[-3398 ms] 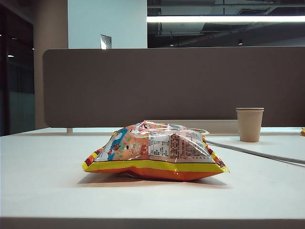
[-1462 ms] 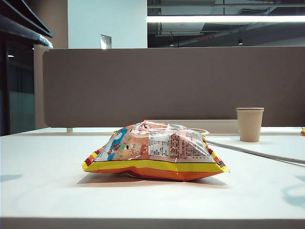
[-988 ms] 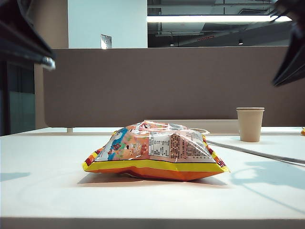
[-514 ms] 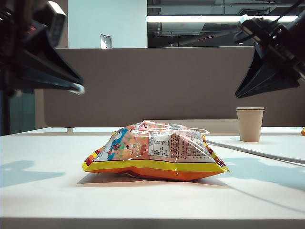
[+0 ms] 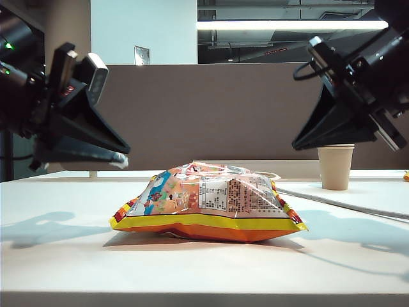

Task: Pick up a bag of chips and put them in the box.

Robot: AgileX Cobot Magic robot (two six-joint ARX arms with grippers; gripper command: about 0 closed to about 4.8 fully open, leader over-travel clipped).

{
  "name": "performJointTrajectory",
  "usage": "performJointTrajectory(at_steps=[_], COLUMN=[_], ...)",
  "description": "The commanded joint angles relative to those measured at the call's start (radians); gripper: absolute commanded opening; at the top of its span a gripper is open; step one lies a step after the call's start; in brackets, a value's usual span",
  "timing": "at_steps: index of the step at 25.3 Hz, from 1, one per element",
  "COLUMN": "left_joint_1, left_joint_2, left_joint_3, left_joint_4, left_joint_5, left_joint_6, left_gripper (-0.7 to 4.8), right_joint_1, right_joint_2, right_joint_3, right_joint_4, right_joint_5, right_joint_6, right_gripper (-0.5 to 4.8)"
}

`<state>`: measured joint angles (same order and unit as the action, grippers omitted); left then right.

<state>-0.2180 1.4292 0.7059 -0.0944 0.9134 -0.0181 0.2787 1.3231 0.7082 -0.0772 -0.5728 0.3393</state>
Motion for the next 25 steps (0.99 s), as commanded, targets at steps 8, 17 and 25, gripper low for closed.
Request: performJointTrajectory(at_steps=[8,17,25], left_joint_1=[0.0,0.0,0.0], left_joint_2=[0.113,0.207,0.232], left_joint_3=[0.005,0.006,0.022], left_joint_4=[0.09,0.251,0.27], left_joint_5=[0.019,0.086,0.096], left_joint_6=[-0.028,-0.138,-0.152], left_gripper=[1.94,4.79,4.79], right_joint_1=[0.001,0.001,0.001], right_joint_2=[0.003,0.003,0.003], right_joint_3=[0.005,0.005,0.005], right_joint_4=[0.037,0.037,0.05], right_joint_5=[-0.06,-0.063,-0.062], right_joint_6=[-0.005,-0.01,-0.023], right_gripper=[0.14,0.14,0.13])
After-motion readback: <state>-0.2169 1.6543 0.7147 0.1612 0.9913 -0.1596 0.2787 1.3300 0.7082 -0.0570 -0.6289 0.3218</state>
